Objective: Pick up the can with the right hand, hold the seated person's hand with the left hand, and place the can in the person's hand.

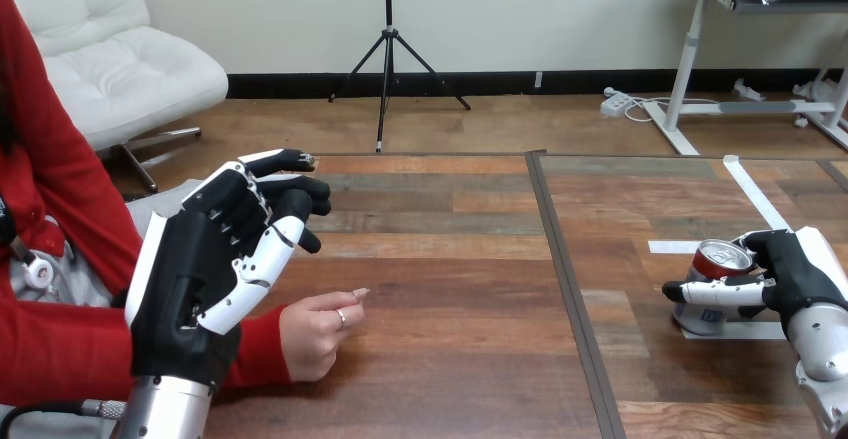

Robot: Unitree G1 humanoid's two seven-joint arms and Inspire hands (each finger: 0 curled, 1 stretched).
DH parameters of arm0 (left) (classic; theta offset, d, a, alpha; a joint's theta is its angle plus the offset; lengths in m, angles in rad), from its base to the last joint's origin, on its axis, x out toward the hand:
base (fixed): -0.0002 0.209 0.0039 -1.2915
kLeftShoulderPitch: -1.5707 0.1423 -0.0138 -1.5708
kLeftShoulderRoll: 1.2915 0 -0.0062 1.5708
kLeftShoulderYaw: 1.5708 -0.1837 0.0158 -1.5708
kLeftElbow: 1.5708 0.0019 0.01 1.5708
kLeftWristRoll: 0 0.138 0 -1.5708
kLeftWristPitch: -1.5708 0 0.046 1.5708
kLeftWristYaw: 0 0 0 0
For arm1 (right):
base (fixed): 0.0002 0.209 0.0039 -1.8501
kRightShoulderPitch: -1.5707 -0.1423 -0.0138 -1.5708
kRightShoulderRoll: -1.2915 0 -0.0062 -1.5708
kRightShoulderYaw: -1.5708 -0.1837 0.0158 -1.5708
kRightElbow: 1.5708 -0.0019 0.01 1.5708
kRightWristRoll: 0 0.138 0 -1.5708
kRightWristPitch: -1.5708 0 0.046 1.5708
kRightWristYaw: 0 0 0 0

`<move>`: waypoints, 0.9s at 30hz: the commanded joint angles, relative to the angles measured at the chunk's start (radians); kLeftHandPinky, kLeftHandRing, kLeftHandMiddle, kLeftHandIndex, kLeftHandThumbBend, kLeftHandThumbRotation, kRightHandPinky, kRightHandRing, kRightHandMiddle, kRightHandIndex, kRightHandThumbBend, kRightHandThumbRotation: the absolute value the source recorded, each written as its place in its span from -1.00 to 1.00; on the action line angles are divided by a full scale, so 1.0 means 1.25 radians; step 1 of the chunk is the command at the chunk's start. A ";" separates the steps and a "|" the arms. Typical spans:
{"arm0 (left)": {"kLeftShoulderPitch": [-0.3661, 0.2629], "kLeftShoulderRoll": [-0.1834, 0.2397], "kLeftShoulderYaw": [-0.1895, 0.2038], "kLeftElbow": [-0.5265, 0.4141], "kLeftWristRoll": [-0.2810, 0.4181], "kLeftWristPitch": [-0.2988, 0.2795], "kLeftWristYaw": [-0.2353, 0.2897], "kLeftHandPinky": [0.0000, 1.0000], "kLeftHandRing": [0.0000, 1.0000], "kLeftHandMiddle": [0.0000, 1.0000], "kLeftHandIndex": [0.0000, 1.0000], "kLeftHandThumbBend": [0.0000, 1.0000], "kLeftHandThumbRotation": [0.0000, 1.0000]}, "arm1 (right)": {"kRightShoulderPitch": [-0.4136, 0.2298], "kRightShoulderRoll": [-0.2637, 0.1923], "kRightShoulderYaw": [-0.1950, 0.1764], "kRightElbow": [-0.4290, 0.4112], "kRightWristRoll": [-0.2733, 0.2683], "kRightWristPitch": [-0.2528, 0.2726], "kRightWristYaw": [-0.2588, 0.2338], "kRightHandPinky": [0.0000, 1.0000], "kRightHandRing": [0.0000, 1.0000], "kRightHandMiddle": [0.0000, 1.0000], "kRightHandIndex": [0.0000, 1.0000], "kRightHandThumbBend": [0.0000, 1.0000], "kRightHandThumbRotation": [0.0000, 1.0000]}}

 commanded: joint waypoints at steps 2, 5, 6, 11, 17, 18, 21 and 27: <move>-0.044 0.008 0.006 -0.022 0.008 -0.014 -0.002 -0.18 0.17 0.17 0.25 -0.30 -0.31 | -0.031 0.004 0.011 -0.015 -0.007 -0.045 -0.016 -0.20 -0.16 -0.11 -0.12 0.79 -1.00; -0.043 0.009 0.006 -0.023 0.019 -0.017 0.002 -0.18 0.17 0.17 0.25 -0.32 -0.32 | -0.035 0.001 0.011 -0.019 -0.007 -0.055 -0.010 -0.19 -0.15 -0.10 -0.11 0.79 -1.00; -0.043 0.009 0.007 -0.023 0.024 -0.019 0.003 -0.18 0.17 0.17 0.25 -0.32 -0.32 | -0.036 0.000 0.012 -0.020 -0.008 -0.058 -0.009 -0.19 -0.15 -0.10 -0.11 0.79 -1.00; -0.041 0.010 0.009 -0.025 0.061 -0.026 0.018 -0.18 0.16 0.16 0.25 -0.30 -0.33 | -0.040 -0.004 0.017 -0.032 -0.009 -0.085 -0.003 -0.19 -0.15 -0.10 -0.11 0.78 -1.00; -0.042 0.011 0.010 -0.022 0.094 -0.042 0.030 -0.17 0.13 0.16 0.23 -0.27 -0.42 | -0.043 -0.008 0.020 -0.045 -0.009 -0.118 0.002 -0.21 -0.16 -0.11 -0.11 0.74 -1.00; -0.042 0.010 0.010 -0.022 0.097 -0.042 0.031 -0.17 0.13 0.16 0.23 -0.26 -0.44 | -0.043 -0.008 0.020 -0.047 -0.008 -0.127 0.003 -0.22 -0.17 -0.11 -0.11 0.74 -1.00; -0.043 0.013 0.012 -0.018 0.117 -0.051 0.038 -0.16 0.13 0.17 0.22 -0.22 -0.50 | -0.043 -0.011 0.025 -0.055 -0.011 -0.146 0.000 -0.24 -0.18 -0.12 -0.11 0.72 -1.00; -0.050 0.034 0.020 -0.003 0.214 -0.095 0.075 -0.12 0.14 0.19 0.22 -0.18 -0.53 | -0.045 -0.015 0.032 -0.073 -0.014 -0.167 -0.002 -0.25 -0.19 -0.11 -0.10 0.71 -1.00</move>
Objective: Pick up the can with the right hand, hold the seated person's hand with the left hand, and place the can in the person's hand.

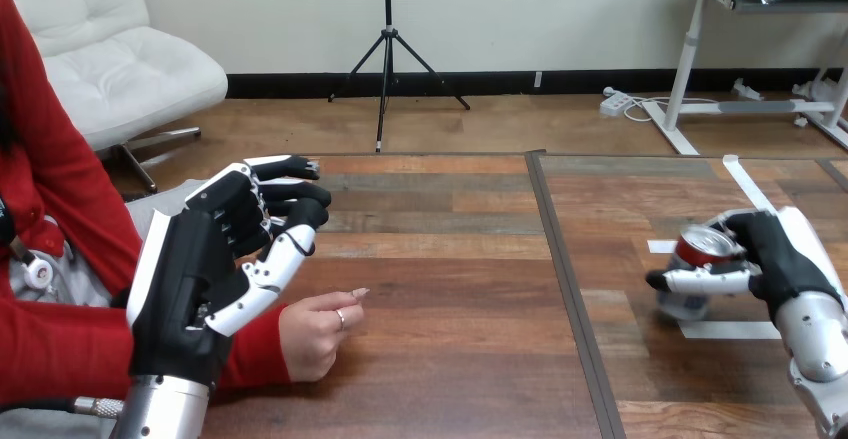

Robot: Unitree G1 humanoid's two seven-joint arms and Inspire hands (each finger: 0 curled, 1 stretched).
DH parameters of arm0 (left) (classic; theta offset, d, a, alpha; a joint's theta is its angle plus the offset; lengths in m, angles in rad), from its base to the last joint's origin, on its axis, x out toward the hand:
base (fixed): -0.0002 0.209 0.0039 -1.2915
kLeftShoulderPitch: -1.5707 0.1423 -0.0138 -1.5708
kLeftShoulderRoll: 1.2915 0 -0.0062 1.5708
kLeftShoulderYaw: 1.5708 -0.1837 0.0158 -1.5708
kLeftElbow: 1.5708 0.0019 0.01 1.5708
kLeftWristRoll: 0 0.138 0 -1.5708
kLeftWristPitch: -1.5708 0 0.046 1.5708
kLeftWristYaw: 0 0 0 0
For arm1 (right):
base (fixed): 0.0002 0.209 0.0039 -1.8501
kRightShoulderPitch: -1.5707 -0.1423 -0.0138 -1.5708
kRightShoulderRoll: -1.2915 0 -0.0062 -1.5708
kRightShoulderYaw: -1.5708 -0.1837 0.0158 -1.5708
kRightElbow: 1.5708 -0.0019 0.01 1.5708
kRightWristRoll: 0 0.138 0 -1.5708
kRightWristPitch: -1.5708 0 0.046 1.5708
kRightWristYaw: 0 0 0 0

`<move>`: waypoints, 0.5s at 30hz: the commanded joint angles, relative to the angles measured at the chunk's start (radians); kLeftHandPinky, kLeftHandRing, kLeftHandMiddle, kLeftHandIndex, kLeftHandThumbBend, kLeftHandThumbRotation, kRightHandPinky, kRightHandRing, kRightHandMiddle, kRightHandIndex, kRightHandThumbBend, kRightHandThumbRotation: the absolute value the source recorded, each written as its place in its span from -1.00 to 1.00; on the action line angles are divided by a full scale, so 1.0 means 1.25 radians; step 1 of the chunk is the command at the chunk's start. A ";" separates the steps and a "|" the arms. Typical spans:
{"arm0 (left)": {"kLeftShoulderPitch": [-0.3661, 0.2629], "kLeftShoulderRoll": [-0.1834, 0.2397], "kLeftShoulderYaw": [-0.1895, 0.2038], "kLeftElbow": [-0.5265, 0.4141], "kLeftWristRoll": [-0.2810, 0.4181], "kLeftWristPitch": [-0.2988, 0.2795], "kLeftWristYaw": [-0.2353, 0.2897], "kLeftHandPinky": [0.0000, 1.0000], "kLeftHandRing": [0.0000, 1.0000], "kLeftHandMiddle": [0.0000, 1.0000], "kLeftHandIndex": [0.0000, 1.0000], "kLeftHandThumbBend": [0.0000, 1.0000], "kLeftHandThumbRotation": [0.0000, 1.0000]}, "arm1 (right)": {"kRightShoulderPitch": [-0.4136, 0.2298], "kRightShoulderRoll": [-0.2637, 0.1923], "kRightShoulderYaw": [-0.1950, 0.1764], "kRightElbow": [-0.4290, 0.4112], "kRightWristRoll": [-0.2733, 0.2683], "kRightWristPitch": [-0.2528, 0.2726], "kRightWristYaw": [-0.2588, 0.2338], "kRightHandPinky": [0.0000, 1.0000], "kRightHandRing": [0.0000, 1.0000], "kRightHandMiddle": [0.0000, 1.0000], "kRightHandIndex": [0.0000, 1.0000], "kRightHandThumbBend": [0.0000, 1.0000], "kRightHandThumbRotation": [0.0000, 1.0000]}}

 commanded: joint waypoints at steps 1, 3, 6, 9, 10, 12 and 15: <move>-0.050 0.029 0.009 -0.003 0.056 -0.049 0.026 -0.11 0.14 0.19 0.22 -0.16 -0.54 | -0.046 -0.014 0.006 -0.062 -0.002 -0.045 -0.004 -0.26 -0.20 -0.11 -0.10 0.71 -1.00; -0.049 0.038 0.011 -0.005 0.088 -0.048 0.038 -0.08 0.15 0.21 0.22 -0.10 -0.53 | -0.044 -0.015 0.006 -0.069 -0.001 -0.063 -0.006 -0.28 -0.21 -0.11 -0.10 0.72 -1.00; -0.053 0.058 0.015 0.003 0.148 -0.068 0.060 -0.02 0.18 0.24 0.23 0.04 -0.50 | -0.043 -0.015 0.003 -0.080 0.002 -0.072 -0.001 -0.30 -0.23 -0.12 -0.10 0.72 -1.00; -0.055 0.080 0.017 0.007 0.208 -0.079 0.084 -0.01 0.19 0.27 0.25 0.15 -0.44 | -0.042 -0.015 0.002 -0.091 0.005 -0.080 0.002 -0.30 -0.23 -0.12 -0.10 0.71 -1.00; -0.056 0.084 0.017 0.007 0.221 -0.080 0.090 0.00 0.20 0.28 0.26 0.20 -0.41 | -0.042 -0.015 0.001 -0.094 0.005 -0.082 0.002 -0.30 -0.24 -0.13 -0.10 0.71 -1.00; -0.052 0.098 0.016 -0.003 0.258 -0.070 0.098 0.01 0.22 0.31 0.29 0.28 -0.37 | -0.041 -0.016 0.003 -0.106 0.003 -0.081 0.002 -0.31 -0.24 -0.13 -0.10 0.70 -1.00; -0.051 0.116 0.014 -0.011 0.297 -0.060 0.108 0.05 0.27 0.37 0.34 0.43 -0.30 | -0.040 -0.017 0.003 -0.117 0.002 -0.084 0.004 -0.32 -0.25 -0.14 -0.10 0.70 -1.00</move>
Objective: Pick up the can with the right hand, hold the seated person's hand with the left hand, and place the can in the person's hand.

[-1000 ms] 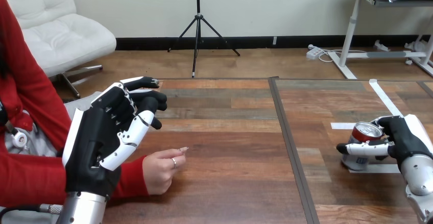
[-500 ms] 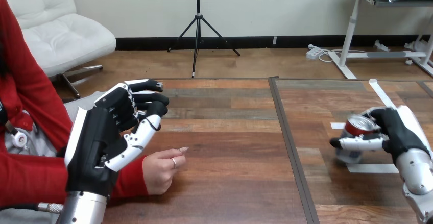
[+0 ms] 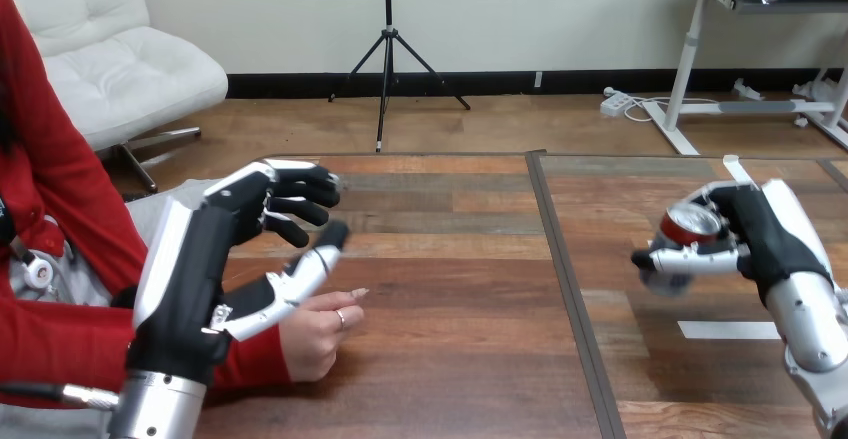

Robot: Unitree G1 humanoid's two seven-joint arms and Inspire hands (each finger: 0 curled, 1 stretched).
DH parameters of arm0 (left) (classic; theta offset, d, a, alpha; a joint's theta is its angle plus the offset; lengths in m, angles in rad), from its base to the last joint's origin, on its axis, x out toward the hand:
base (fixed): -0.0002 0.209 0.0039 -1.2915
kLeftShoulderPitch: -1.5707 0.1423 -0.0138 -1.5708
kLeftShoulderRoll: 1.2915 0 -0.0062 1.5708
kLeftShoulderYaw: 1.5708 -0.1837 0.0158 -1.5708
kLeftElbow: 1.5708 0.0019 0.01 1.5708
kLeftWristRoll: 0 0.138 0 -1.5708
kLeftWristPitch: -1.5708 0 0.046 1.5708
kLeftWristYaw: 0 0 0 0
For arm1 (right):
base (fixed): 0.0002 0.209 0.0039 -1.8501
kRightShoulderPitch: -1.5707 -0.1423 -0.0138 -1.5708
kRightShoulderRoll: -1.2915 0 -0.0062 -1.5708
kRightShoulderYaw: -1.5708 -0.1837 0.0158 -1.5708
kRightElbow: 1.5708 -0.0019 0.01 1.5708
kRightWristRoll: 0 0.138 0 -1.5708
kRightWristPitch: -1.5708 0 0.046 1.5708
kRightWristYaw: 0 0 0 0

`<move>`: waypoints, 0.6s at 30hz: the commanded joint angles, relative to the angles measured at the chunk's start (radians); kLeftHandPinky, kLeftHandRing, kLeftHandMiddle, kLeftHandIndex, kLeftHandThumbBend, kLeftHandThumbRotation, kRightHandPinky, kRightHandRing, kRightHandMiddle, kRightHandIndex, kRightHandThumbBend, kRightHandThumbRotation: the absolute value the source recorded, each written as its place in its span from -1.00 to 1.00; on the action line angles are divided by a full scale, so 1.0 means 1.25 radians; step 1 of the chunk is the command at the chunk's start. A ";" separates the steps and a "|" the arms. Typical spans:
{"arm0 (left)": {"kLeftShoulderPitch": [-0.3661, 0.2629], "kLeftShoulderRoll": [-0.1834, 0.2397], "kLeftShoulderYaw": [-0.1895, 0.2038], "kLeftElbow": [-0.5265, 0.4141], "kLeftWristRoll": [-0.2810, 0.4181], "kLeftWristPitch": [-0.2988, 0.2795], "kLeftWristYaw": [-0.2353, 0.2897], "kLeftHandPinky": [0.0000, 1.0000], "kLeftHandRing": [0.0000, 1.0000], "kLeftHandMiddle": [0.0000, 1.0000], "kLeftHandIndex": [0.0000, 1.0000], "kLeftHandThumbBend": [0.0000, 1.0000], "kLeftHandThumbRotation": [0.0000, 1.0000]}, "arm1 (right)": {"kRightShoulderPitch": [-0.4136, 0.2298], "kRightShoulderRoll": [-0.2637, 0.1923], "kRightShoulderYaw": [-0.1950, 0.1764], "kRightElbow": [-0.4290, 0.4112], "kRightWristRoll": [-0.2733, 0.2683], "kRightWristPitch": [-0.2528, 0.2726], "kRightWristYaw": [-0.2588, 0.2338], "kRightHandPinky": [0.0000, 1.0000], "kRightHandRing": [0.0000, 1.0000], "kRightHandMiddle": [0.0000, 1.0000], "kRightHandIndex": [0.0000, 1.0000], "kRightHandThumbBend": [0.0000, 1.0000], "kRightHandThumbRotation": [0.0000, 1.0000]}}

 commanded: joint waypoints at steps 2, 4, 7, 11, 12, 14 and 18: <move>-0.044 0.053 0.008 -0.019 0.084 0.003 0.030 0.07 0.30 0.39 0.36 0.49 -0.28 | -0.038 -0.016 0.001 -0.076 0.003 -0.035 -0.001 -0.32 -0.24 -0.13 -0.10 0.69 -1.00; -0.044 0.061 0.006 -0.022 0.106 0.005 0.038 0.08 0.32 0.42 0.38 0.57 -0.27 | -0.035 -0.016 0.001 -0.085 0.003 -0.038 -0.002 -0.33 -0.25 -0.13 -0.10 0.69 -1.00; -0.045 0.075 0.002 -0.021 0.134 0.010 0.046 0.09 0.35 0.46 0.42 0.68 -0.26 | -0.034 -0.013 -0.005 -0.091 0.013 -0.045 0.007 -0.35 -0.26 -0.13 -0.10 0.69 -1.00; -0.041 0.100 -0.006 -0.034 0.179 0.036 0.035 0.13 0.40 0.51 0.48 0.75 -0.26 | -0.032 -0.011 -0.008 -0.099 0.017 -0.049 0.011 -0.35 -0.27 -0.13 -0.10 0.70 -1.00; -0.041 0.106 -0.008 -0.036 0.192 0.039 0.036 0.15 0.42 0.53 0.49 0.78 -0.26 | -0.032 -0.011 -0.008 -0.101 0.018 -0.049 0.011 -0.36 -0.28 -0.13 -0.10 0.70 -1.00; -0.040 0.118 -0.012 -0.042 0.217 0.051 0.034 0.19 0.46 0.55 0.52 0.81 -0.26 | -0.032 -0.011 -0.008 -0.105 0.017 -0.049 0.011 -0.37 -0.29 -0.14 -0.10 0.70 -1.00; -0.038 0.134 -0.020 -0.049 0.256 0.069 0.031 0.31 0.53 0.61 0.56 0.91 -0.21 | -0.031 -0.010 -0.007 -0.113 0.015 -0.051 0.010 -0.44 -0.36 -0.16 -0.10 0.71 -1.00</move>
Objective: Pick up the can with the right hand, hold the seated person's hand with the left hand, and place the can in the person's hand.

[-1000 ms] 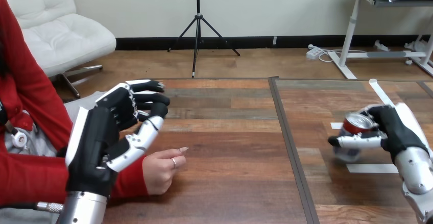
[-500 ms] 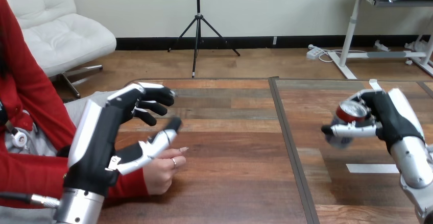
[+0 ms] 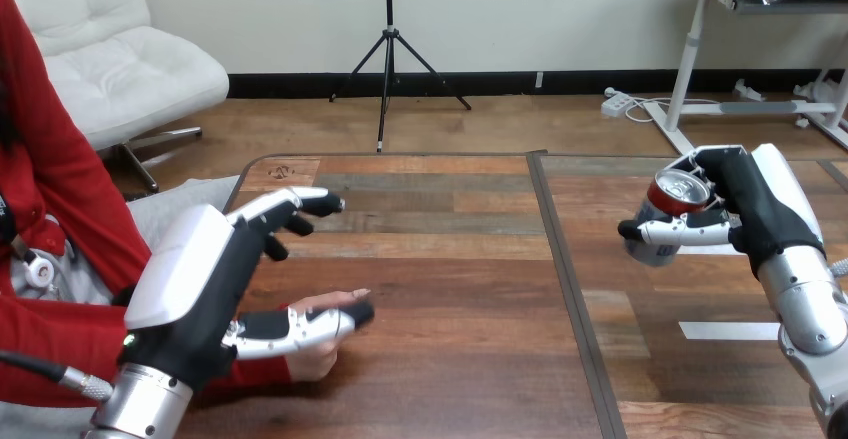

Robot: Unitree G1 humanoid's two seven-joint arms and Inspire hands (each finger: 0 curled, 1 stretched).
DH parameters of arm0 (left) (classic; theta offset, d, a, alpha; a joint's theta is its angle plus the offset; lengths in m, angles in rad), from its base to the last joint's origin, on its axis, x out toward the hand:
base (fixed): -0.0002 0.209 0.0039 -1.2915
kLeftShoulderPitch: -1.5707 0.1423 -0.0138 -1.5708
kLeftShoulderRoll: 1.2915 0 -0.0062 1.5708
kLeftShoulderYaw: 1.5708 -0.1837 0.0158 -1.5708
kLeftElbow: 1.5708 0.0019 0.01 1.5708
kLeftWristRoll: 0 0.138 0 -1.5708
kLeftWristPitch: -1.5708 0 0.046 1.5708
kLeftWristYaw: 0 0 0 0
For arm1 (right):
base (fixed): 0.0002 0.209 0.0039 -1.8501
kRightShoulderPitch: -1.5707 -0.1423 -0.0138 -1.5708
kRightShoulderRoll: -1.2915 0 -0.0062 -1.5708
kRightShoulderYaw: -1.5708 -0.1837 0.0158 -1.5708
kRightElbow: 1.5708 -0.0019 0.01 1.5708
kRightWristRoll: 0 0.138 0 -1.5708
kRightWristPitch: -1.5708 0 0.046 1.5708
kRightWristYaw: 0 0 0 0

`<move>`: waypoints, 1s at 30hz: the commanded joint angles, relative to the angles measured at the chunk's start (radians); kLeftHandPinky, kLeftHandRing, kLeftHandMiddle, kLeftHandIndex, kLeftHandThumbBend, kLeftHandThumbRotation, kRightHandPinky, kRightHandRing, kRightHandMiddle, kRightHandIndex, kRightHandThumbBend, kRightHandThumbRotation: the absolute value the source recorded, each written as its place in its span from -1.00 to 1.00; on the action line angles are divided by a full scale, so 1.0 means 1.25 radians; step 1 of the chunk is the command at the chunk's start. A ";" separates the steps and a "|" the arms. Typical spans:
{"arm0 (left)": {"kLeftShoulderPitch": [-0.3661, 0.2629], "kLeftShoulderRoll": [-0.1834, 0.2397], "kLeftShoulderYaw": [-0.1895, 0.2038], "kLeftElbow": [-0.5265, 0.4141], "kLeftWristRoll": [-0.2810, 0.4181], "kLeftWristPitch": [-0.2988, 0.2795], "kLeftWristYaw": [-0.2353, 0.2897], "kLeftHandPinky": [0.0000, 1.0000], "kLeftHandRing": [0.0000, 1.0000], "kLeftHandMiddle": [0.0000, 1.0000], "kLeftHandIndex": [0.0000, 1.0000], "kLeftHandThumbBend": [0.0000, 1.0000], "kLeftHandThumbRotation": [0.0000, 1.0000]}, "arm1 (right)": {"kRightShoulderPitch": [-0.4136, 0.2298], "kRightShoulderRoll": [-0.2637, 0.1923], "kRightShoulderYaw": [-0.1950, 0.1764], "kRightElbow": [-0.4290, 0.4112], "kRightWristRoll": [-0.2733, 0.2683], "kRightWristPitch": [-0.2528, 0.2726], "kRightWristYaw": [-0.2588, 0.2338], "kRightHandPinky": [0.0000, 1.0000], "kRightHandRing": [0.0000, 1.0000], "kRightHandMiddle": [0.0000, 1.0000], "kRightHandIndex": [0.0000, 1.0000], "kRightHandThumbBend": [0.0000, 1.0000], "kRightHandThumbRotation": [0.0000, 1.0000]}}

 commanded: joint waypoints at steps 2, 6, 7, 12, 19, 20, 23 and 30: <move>-0.037 0.042 -0.016 -0.044 0.052 0.024 0.003 0.35 0.55 0.62 0.57 0.94 -0.21 | -0.031 -0.010 -0.007 -0.057 0.012 -0.027 -0.001 -0.45 -0.37 -0.16 -0.10 0.71 -1.00; -0.039 0.053 -0.024 -0.040 0.067 0.037 -0.004 0.39 0.58 0.65 0.58 0.98 -0.22 | -0.030 -0.010 -0.006 -0.066 0.010 -0.030 0.000 -0.44 -0.35 -0.14 -0.10 0.71 -1.00; -0.039 0.054 -0.025 -0.039 0.069 0.040 -0.005 0.39 0.59 0.65 0.59 0.99 -0.22 | -0.029 -0.010 -0.005 -0.068 0.010 -0.030 0.000 -0.43 -0.34 -0.14 -0.10 0.71 -1.00; -0.043 0.076 -0.037 -0.034 0.086 0.055 -0.021 0.39 0.61 0.67 0.61 1.00 -0.21 | -0.029 -0.009 -0.008 -0.073 0.014 -0.029 0.006 -0.38 -0.30 -0.13 -0.10 0.70 -1.00; -0.048 0.094 -0.050 -0.024 0.100 0.069 -0.025 0.39 0.62 0.67 0.63 1.00 -0.23 | -0.029 -0.010 -0.009 -0.078 0.015 -0.029 0.008 -0.36 -0.28 -0.11 -0.10 0.68 -1.00; -0.049 0.097 -0.052 -0.022 0.102 0.072 -0.026 0.39 0.62 0.67 0.63 1.00 -0.23 | -0.029 -0.010 -0.009 -0.080 0.015 -0.026 0.008 -0.36 -0.27 -0.11 -0.10 0.68 -1.00; -0.051 0.103 -0.057 -0.016 0.108 0.078 -0.024 0.39 0.62 0.67 0.63 1.00 -0.24 | -0.030 -0.010 -0.010 -0.084 0.015 -0.019 0.009 -0.36 -0.27 -0.10 -0.09 0.67 -1.00; -0.057 0.113 -0.068 -0.001 0.126 0.096 -0.019 0.40 0.62 0.67 0.63 1.00 -0.24 | -0.032 -0.010 -0.010 -0.083 0.017 -0.020 0.013 -0.37 -0.28 -0.08 -0.09 0.66 -1.00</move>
